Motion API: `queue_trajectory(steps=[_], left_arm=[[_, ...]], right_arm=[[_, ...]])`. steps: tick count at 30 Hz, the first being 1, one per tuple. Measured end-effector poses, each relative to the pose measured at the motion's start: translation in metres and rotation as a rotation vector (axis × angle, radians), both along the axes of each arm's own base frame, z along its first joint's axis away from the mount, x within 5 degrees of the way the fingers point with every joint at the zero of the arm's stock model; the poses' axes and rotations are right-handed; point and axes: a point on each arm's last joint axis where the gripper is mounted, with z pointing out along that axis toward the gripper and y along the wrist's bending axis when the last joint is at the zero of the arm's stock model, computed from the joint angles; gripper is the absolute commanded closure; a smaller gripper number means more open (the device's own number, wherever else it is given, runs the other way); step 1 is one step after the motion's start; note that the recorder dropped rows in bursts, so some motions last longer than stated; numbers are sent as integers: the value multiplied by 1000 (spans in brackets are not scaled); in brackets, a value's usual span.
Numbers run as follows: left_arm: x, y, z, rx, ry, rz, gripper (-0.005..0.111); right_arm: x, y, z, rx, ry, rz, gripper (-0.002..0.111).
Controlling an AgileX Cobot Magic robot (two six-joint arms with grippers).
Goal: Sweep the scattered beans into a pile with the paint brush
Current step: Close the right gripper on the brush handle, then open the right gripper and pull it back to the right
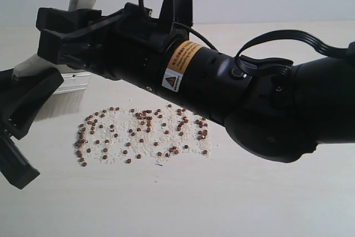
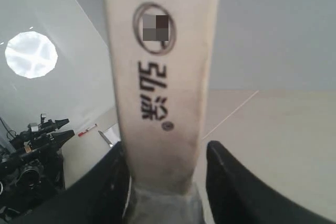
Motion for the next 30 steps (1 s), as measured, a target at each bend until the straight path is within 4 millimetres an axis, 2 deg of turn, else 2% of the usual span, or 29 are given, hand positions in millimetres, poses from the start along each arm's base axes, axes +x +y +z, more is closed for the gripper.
queue_trajectory(steps=[17,25,30], left_arm=[[0,0,0,-1,-1,0,107],[0,0,0,-8,10,-4,107],[-2,-1,0,-16,31,-30,107]], right_arm=[[-1,-1,4,-8,-44,-5,52],[-4,-13,18,-145,-109,-52,44],[-6,-17,22,-204,-125,-53,45]])
